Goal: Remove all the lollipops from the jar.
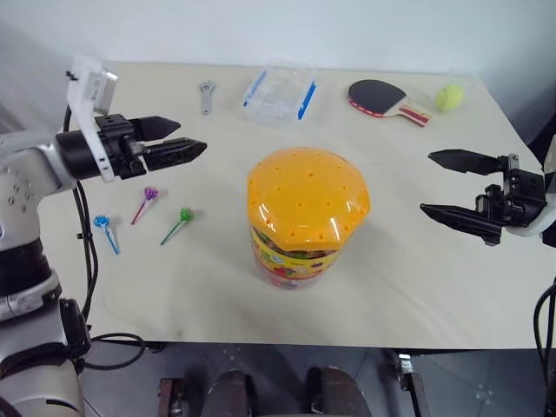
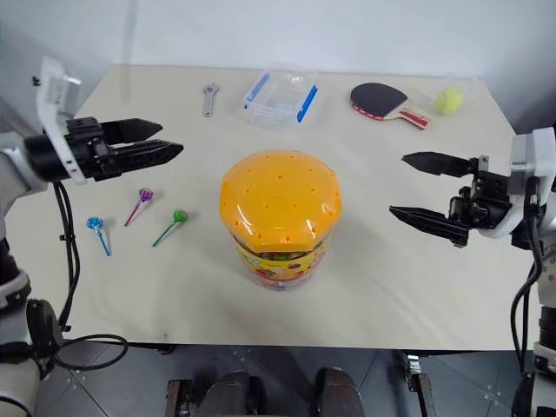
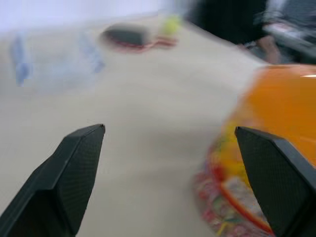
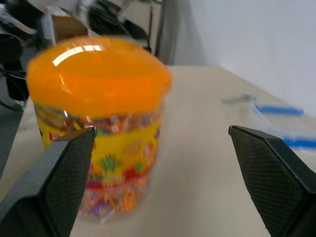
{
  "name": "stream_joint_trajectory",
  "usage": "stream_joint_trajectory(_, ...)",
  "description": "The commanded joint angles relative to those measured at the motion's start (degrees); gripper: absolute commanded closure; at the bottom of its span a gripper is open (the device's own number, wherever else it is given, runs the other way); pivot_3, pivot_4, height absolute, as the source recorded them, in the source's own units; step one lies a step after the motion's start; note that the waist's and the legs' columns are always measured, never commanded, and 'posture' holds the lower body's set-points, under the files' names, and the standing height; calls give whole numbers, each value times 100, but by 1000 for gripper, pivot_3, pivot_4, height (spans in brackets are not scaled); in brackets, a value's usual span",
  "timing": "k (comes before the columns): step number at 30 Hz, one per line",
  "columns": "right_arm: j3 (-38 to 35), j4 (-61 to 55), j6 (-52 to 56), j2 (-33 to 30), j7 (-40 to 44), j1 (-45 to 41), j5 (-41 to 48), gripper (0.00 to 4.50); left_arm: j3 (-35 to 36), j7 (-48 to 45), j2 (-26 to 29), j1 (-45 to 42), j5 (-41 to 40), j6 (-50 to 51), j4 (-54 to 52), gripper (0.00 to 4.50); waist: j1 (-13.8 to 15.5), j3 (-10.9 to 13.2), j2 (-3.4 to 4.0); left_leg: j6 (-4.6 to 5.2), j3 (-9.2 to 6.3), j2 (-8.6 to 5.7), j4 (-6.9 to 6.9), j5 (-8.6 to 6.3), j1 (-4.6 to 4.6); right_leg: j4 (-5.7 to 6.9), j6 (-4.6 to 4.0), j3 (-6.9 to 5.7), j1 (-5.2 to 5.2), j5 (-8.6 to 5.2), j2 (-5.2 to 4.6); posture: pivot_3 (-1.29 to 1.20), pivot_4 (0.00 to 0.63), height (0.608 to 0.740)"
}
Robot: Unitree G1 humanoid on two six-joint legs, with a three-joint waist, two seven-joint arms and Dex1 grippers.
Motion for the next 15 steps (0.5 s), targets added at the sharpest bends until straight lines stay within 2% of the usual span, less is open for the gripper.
stream_joint_trajectory(1, -31, 684, -283, -261, 455, -68, -300, 0, 492, -73, 27, 686, -362, -484, -673, 28, -2, 0, 0, 1, 2, -1, -1, 0, 1, -2, 0, 4, 0, 0, -1, 0, 150, 740)
stream_joint_trajectory(4, 203, 1348, -554, -403, 898, -152, -668, 0, 599, -104, 139, 1347, -759, -148, -858, 28, -9, 0, 0, 2, 6, -1, -6, -1, 6, -2, 0, 10, 0, 0, -1, 0, 150, 740)
stream_joint_trajectory(6, 344, 1710, -692, -409, 1046, -201, -869, 0, 761, -419, 287, 2153, -939, -152, -1032, 28, -21, 0, 1, 1, 8, 0, -5, -1, 7, -2, 0, 11, 0, 0, -1, 0, 150, 740)
stream_joint_trajectory(11, 664, 2390, -1104, -350, 1278, -274, -1307, 0, 1080, -1118, 521, 4134, -612, -1209, -1397, 28, -86, 0, 1, 2, 13, 2, -13, -2, 12, -9, 0, 16, 0, 0, 0, 0, 150, 740)
stream_joint_trajectory(15, 825, 2856, -1505, -143, 1118, -355, -1583, 0, 1225, -1219, 559, 4764, -531, -1753, -1313, 28, -85, 0, 2, -1, 12, 4, -10, -3, 12, -17, 0, 16, 6, 0, 1, 0, 150, 740)
